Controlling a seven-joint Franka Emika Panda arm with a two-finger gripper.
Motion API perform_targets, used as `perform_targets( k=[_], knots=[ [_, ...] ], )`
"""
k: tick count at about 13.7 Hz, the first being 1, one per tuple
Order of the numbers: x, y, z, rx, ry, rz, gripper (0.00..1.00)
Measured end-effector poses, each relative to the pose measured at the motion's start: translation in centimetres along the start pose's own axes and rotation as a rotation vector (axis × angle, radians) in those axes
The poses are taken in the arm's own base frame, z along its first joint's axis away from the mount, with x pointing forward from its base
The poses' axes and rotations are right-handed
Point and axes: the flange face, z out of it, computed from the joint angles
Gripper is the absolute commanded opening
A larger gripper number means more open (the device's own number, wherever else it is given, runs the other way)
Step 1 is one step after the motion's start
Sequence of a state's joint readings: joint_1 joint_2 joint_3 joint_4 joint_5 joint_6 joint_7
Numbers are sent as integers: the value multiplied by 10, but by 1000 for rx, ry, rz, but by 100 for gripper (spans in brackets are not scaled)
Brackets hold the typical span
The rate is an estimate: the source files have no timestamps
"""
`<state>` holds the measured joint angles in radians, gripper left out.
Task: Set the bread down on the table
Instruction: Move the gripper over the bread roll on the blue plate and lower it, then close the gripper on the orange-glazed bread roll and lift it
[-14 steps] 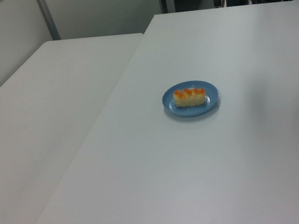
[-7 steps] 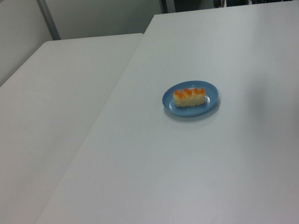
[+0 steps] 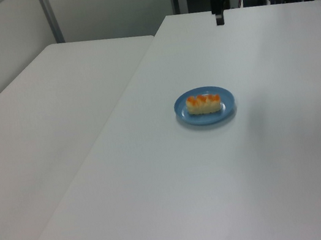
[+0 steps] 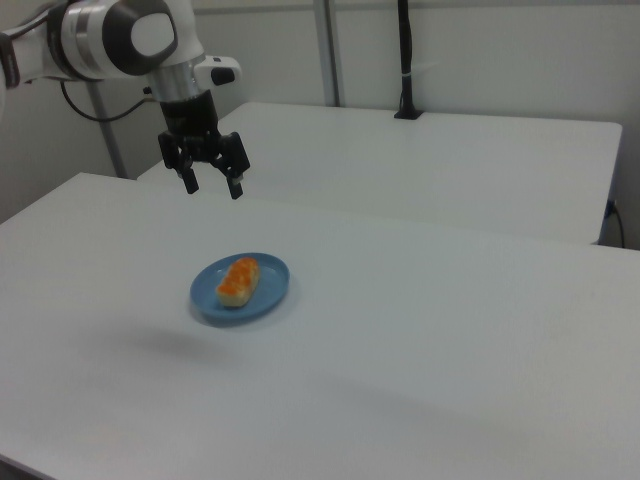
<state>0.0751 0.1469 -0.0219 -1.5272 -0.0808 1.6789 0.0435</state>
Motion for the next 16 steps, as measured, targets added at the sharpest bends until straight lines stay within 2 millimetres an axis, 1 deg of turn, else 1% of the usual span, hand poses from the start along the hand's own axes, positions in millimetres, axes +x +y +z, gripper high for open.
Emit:
perform_targets(
  k=[3, 4, 6, 8, 9, 11, 14, 15, 16],
  knots=[
    [17, -22, 21, 2, 30, 12, 100],
    [26, -31, 35, 3, 36, 10, 100],
    [37, -38, 56, 4, 42, 4, 100],
    [49, -45, 84, 3, 36, -6, 100],
    [57, -52, 108, 2, 26, -14, 100],
    [64, -59, 139, 0, 1, -24, 100],
    [70, -65, 183, -5, -48, -35, 100],
    [74, -71, 200, -4, -46, -43, 100],
    [76, -78, 210, -4, -44, -52, 90]
  ],
)
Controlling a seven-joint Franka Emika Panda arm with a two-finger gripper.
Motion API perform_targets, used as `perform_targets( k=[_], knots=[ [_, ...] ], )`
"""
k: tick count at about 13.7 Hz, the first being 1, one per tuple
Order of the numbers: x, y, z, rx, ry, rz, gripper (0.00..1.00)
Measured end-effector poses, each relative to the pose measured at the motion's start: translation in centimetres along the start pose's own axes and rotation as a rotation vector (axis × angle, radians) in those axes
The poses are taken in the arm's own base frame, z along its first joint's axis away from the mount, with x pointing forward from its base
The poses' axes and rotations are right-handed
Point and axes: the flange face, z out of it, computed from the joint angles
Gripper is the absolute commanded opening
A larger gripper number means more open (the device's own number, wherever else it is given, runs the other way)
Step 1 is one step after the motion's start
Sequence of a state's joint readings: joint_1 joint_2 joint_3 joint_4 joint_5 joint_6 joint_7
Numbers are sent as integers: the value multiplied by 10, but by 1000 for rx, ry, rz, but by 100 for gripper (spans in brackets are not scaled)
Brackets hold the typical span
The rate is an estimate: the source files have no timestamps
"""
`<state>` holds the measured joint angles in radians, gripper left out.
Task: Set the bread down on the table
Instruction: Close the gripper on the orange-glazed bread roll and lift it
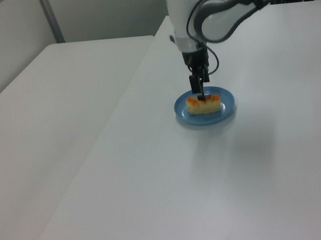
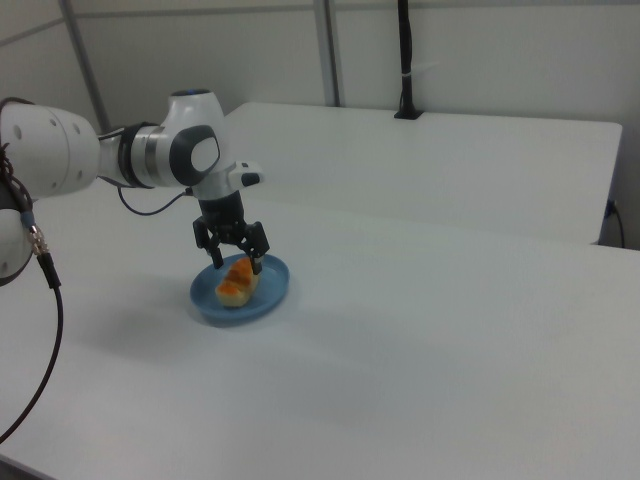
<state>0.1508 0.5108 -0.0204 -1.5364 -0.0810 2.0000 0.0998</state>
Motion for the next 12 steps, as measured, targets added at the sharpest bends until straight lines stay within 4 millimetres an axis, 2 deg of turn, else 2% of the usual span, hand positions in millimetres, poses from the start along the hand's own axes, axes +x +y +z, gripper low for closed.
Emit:
perform_targets(
  k=[1, 3, 5, 6, 7, 11, 12],
  knots=[
    [2, -7, 9, -1, -3, -10, 75],
    [3, -19, 29, -3, -25, -28, 53],
    [3, -21, 35, -4, -30, -29, 42],
    [3, -21, 34, -4, -28, -29, 33],
    [4, -21, 33, -4, -26, -29, 30],
    [7, -19, 24, -2, -10, -26, 30],
    [8, -17, 15, -1, 5, -24, 30]
  ],
)
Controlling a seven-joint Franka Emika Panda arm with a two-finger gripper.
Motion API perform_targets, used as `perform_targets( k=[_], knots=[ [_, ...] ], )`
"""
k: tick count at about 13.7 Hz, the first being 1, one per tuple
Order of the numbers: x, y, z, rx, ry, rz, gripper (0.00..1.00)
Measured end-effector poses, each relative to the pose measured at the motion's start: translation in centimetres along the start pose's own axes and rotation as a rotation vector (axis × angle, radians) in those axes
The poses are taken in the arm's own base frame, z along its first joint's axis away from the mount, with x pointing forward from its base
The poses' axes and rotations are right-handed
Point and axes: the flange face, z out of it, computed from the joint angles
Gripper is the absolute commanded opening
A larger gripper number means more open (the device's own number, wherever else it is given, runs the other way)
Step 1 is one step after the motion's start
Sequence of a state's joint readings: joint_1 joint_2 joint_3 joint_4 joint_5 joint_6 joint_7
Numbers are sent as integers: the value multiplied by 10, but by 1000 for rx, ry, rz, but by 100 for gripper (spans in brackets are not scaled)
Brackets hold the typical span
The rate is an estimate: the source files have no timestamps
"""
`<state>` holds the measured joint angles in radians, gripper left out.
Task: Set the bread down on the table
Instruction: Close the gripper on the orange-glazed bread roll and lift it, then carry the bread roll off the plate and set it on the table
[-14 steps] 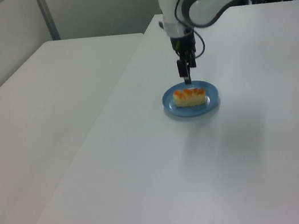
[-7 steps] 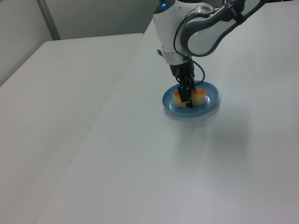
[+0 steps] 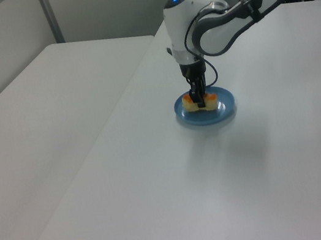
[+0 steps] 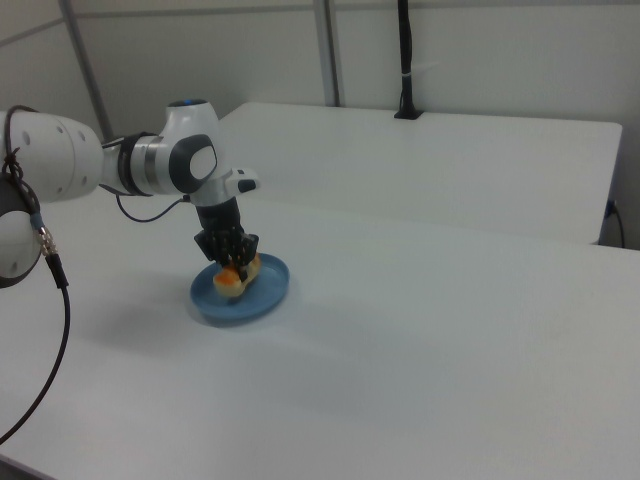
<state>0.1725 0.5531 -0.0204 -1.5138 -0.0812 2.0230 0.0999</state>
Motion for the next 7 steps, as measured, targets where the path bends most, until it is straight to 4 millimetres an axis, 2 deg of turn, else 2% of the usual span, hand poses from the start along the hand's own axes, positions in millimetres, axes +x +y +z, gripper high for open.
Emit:
perform_targets(
  k=[4, 7],
  knots=[
    [-1, 18, -32, -2, 37, -3, 30],
    [-4, 56, -37, -10, 24, -42, 30]
  ],
)
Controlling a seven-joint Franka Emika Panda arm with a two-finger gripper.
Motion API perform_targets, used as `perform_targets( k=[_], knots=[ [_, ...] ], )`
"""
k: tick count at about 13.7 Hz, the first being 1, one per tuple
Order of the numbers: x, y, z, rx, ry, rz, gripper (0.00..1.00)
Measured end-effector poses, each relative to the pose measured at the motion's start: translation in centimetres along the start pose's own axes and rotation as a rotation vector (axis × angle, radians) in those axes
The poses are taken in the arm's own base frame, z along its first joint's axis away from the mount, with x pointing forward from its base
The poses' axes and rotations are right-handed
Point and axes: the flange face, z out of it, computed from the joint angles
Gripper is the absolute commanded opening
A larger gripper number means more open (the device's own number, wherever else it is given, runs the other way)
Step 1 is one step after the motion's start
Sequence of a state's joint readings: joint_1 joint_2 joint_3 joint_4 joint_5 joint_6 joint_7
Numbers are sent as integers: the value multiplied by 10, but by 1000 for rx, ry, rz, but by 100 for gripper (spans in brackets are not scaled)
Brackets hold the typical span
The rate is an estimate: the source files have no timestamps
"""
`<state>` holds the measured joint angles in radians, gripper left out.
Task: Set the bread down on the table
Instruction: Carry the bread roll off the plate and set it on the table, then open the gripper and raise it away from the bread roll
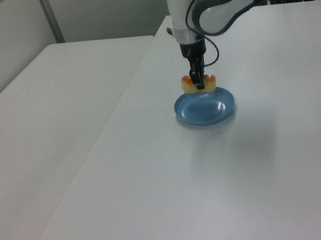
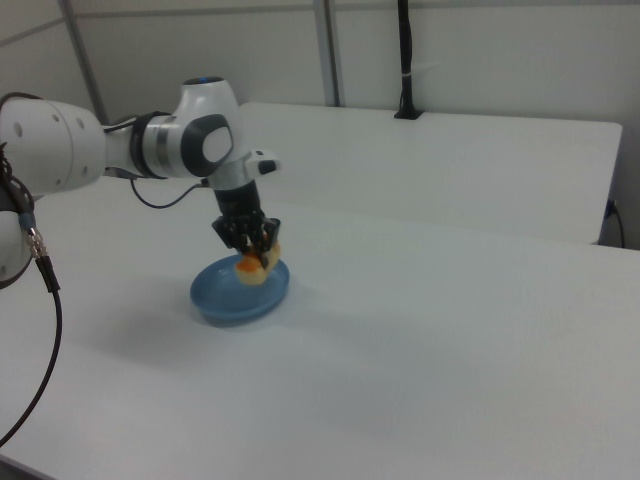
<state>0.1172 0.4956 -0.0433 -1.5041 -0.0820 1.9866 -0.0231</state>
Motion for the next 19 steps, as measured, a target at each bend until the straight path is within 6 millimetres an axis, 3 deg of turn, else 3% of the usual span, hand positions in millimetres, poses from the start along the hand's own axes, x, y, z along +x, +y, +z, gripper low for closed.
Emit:
perform_targets(
  k=[2, 5, 6, 7, 8, 10, 12, 15, 19],
  knots=[
    [-4, 44, 7, -10, -12, -24, 30],
    [-15, 116, 41, -10, -52, -23, 34],
    [-16, 126, 47, -12, -45, -14, 53],
    [-16, 136, 52, -16, -37, -4, 100],
    [-18, 146, 58, -19, -39, 5, 100],
    [-19, 152, 68, -27, -51, 7, 100],
    [-17, 152, 64, -31, -42, 5, 100],
    [-12, 145, 19, -43, 17, 0, 100],
    [-21, 79, -67, -36, 33, 41, 100]
  ],
)
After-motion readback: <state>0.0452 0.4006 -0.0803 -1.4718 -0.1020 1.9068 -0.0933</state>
